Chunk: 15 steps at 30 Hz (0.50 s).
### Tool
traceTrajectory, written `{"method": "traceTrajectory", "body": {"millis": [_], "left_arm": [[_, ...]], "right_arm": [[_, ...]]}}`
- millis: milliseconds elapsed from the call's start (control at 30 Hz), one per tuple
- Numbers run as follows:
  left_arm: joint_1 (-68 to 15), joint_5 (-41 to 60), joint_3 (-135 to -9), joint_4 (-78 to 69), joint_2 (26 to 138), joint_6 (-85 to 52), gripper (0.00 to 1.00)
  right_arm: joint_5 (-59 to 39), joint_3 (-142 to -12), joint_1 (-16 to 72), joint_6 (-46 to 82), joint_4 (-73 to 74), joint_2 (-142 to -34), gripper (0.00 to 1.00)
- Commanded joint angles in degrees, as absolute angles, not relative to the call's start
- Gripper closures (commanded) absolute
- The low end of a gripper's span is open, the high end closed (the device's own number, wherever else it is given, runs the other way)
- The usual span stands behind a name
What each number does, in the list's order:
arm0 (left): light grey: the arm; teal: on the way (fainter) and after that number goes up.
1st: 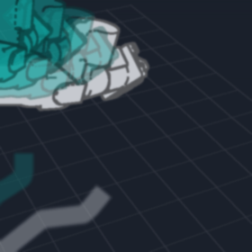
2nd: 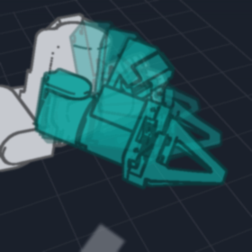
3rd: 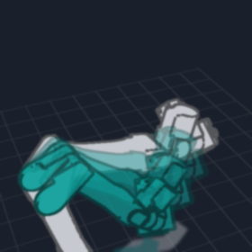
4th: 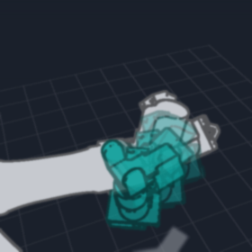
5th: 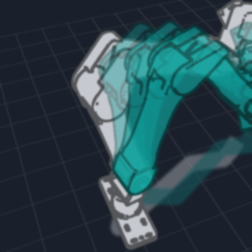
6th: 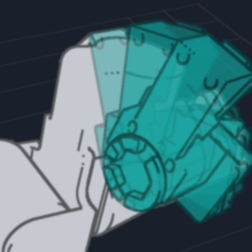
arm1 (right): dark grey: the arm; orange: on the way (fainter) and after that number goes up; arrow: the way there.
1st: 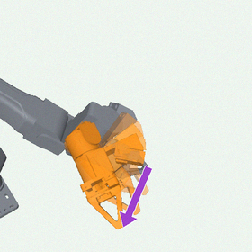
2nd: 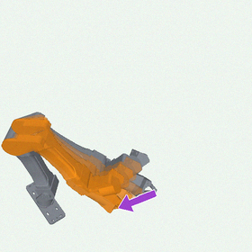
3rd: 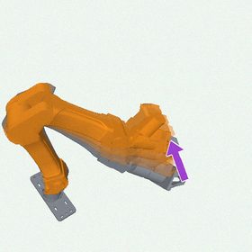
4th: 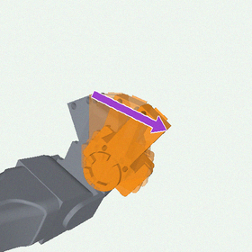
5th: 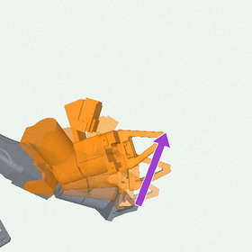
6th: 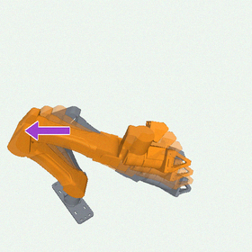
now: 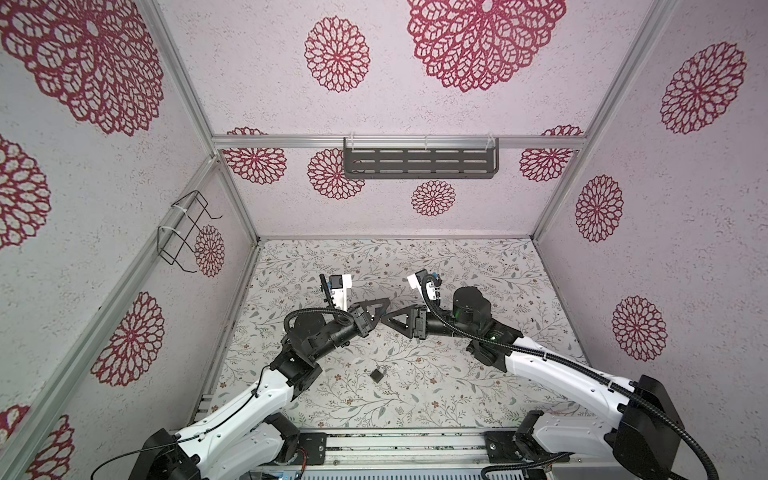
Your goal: Unlock with the key
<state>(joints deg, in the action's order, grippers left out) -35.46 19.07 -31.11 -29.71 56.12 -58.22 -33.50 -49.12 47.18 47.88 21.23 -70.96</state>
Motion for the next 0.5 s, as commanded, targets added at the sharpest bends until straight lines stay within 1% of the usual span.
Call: {"method": "traceTrajectory", "body": {"millis": [0, 133, 467], "left_arm": [[-34.9, 20.5, -31.4, -33.3, 56.8, -56.9, 1.00], [-34.6, 20.4, -31.4, -33.2, 56.7, -57.0, 1.00], [-34.5, 20.7, -31.7, -33.7, 57.0, -57.3, 1.00]], "right_arm": [[-35.5, -49.3, 46.8, 49.6, 26.3, -70.7, 0.59], [-35.5, -47.9, 46.2, 50.7, 28.3, -70.2, 0.65], [-36.8, -46.4, 45.6, 52.8, 32.2, -71.3, 0.77]]}}
